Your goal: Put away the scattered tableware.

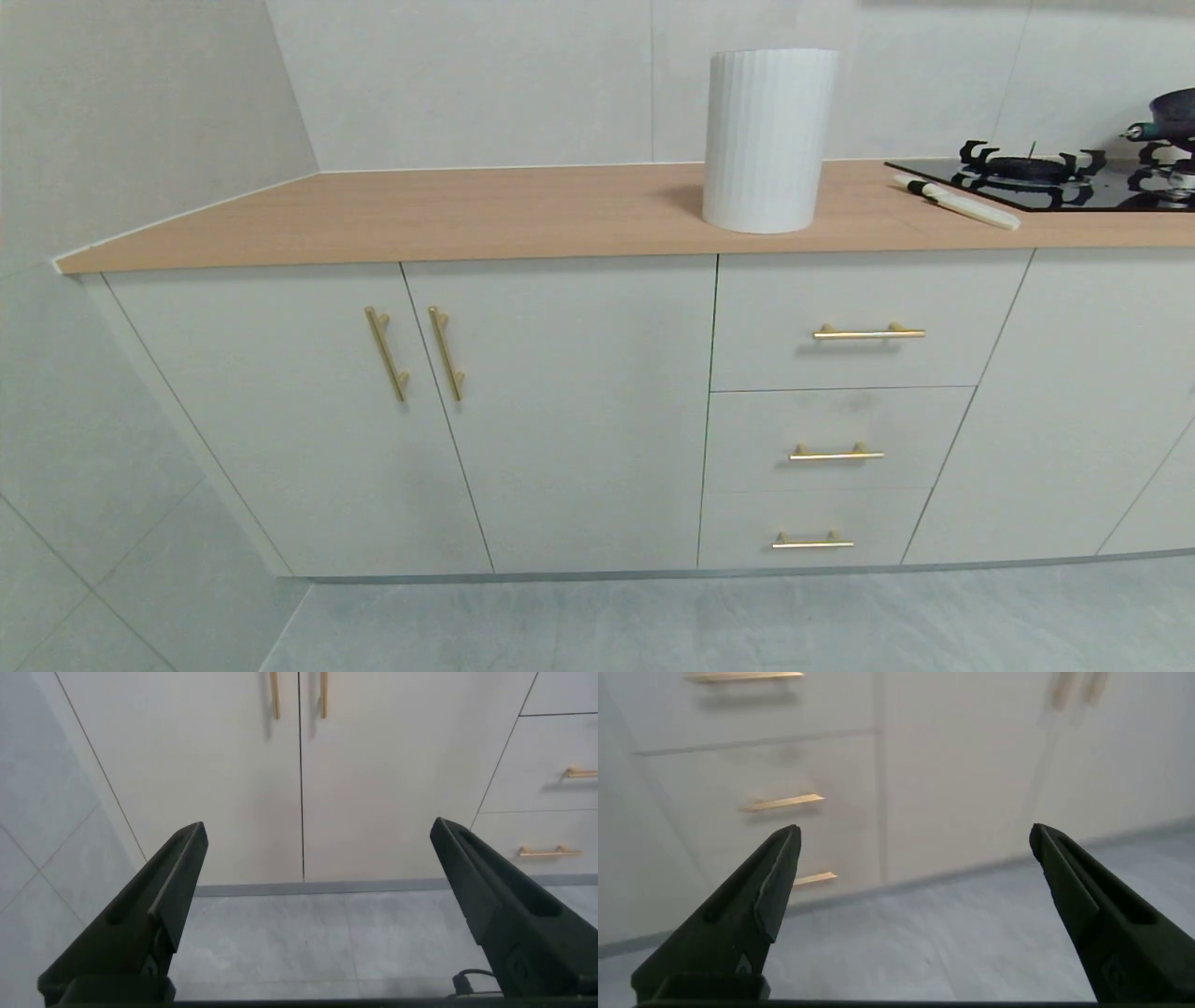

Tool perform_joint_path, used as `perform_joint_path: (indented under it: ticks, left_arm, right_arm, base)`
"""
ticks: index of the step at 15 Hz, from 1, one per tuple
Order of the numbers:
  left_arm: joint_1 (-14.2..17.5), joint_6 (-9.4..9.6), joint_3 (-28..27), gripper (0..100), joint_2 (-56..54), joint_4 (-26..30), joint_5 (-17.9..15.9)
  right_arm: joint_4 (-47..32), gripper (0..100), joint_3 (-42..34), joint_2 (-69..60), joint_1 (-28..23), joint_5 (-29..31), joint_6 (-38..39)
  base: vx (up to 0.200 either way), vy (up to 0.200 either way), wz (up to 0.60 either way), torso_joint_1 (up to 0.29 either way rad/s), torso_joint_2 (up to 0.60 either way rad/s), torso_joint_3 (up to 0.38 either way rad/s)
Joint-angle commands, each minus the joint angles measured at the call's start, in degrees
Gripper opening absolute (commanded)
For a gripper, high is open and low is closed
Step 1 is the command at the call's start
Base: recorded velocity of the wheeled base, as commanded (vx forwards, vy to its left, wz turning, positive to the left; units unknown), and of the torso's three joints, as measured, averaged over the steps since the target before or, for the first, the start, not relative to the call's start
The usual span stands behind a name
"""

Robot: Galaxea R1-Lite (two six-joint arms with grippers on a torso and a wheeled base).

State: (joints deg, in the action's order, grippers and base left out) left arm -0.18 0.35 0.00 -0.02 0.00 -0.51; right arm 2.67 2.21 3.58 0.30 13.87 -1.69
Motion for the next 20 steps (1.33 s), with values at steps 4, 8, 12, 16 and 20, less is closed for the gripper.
perform_joint_path:
  ticks: [4, 8, 12, 16, 20]
  left_arm:
    - [0.01, 0.00, 0.00, 100, 0.02, 0.00, -0.02]
    - [0.01, 0.09, 0.00, 100, 0.02, 0.00, -0.02]
    - [0.01, 0.09, 0.00, 100, 0.02, 0.00, -0.02]
    - [0.01, 0.26, 0.00, 100, 0.02, 0.09, -0.10]
    - [0.01, 0.09, 0.00, 100, 0.02, 0.00, -0.02]
  right_arm:
    - [1.02, 100, -2.21, -3.58, -0.30, -8.95, 0.02]
    - [-1.70, 100, -2.21, -3.50, -0.30, -11.06, -0.41]
    - [-1.62, 100, -2.21, -3.58, -0.30, -13.87, -2.00]
    - [-1.62, 100, -2.21, -3.58, -0.30, -13.96, -2.08]
    - [-1.62, 100, -2.21, -3.58, -0.30, -13.96, -2.08]
  base:
    - [0.000, 0.000, 0.00, 0.000, 0.00, 0.000]
    - [0.000, 0.000, 0.00, 0.000, 0.00, 0.000]
    - [0.000, 0.000, 0.00, 0.000, 0.00, 0.000]
    - [0.000, 0.000, 0.00, 0.000, 0.00, 0.000]
    - [0.150, 0.000, 0.00, 0.003, 0.00, -0.001]
